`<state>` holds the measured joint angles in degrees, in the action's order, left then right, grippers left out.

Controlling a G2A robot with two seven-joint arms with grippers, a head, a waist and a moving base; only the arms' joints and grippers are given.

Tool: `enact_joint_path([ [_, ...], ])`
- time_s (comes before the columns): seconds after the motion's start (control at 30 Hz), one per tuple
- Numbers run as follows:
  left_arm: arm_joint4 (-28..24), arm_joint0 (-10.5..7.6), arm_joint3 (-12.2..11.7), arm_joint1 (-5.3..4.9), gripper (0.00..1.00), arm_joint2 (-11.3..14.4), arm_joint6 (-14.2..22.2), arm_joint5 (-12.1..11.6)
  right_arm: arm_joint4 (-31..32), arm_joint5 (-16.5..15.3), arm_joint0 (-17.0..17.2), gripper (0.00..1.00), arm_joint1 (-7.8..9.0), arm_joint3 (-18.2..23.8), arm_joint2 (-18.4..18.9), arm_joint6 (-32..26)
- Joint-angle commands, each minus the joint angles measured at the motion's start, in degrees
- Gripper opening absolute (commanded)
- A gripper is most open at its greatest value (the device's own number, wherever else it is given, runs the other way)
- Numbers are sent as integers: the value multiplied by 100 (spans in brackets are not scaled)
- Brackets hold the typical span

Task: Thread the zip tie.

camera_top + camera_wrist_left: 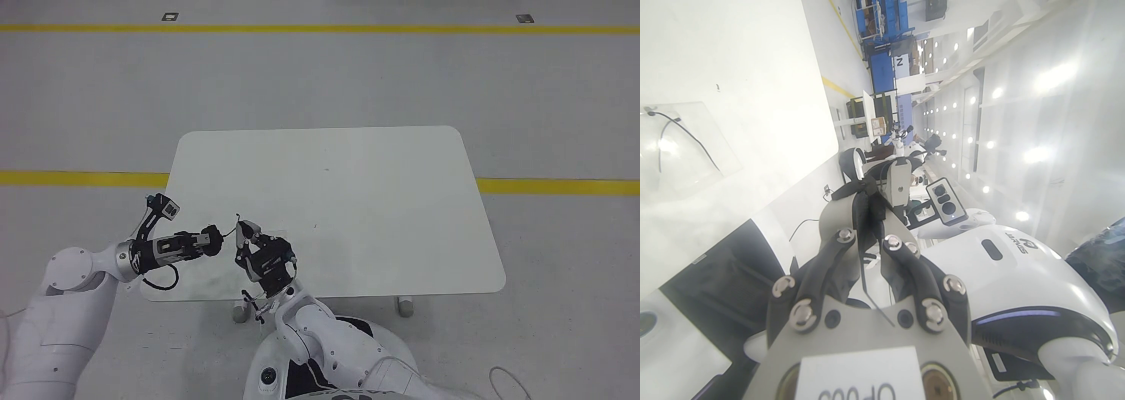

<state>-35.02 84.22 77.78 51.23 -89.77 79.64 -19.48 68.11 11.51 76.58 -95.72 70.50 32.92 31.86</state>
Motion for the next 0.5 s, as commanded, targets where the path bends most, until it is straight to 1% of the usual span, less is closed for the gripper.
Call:
enact_joint_path([
  [0.0,0,0,0,0,0,0,0,0,4,4,-1,0,-4,-11,4,-8],
  [0.47,0,0,0,0,0,0,0,0,0,103,-12,0,-25,-62,32,-26],
])
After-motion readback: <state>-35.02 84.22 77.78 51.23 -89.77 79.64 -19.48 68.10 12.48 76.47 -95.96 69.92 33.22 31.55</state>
